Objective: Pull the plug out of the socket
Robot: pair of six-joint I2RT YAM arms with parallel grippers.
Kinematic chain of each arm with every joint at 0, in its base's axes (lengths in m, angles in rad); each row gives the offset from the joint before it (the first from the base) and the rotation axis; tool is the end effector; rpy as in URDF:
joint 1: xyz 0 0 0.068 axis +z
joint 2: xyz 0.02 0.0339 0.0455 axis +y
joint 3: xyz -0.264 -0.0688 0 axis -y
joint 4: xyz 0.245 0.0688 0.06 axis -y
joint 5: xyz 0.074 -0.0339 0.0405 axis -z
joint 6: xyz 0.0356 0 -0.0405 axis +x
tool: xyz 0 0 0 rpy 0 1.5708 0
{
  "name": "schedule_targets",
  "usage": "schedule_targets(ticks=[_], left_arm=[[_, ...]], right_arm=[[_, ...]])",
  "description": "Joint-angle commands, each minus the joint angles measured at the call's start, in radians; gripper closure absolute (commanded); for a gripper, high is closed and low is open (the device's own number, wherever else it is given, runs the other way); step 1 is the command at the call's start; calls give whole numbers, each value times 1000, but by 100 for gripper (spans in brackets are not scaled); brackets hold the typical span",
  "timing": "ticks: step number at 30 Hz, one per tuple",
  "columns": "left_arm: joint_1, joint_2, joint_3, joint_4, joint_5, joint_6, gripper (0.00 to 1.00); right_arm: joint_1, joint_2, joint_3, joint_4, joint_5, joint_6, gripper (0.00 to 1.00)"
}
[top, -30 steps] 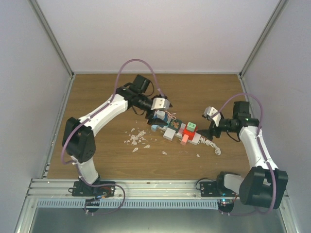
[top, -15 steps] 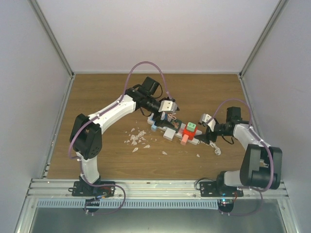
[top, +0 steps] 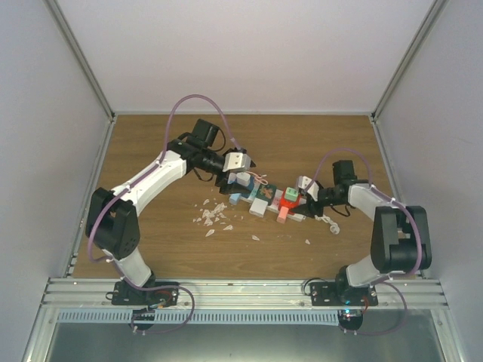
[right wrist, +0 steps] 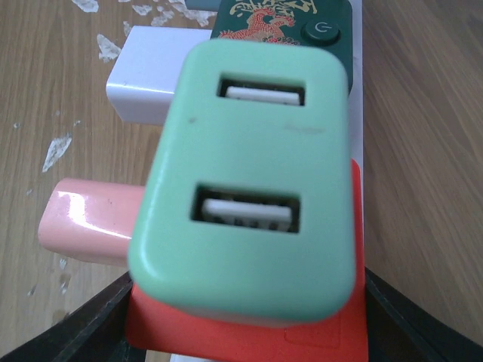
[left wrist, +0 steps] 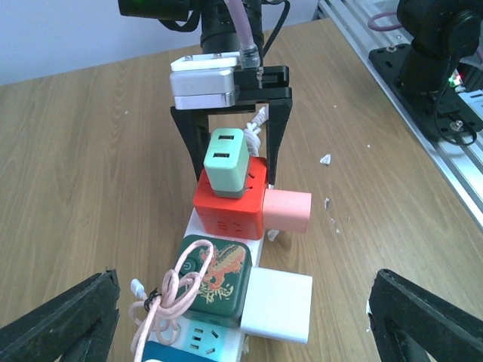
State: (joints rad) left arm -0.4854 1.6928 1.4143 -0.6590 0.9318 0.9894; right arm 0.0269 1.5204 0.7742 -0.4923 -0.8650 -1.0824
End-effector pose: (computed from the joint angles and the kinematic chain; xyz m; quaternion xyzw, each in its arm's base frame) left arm 0.3056 -0.1935 0.2891 0.6744 0.5344 -0.3440 0.3758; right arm 0.2582 0.0341 0.1631 -0.5305 0.7247 0.2815 0.3379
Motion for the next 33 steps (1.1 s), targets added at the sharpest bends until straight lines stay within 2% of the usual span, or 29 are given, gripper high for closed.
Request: schedule_targets(ticks=[1,9,13,33], left_arm=[[38,-60,-43,-37,28,70,11],[52,-123,-127,-51,-37,98,14],[49,-100,-105,-55,-52,87,17],[-82,117,-33,135,-128,-13,32]], right_arm=[[99,75,61,44,-3,31,57],[254,171,153,110,-25,132,59],[324,213,180,118,51,134,61],[331,186,128,155,58,124,66]])
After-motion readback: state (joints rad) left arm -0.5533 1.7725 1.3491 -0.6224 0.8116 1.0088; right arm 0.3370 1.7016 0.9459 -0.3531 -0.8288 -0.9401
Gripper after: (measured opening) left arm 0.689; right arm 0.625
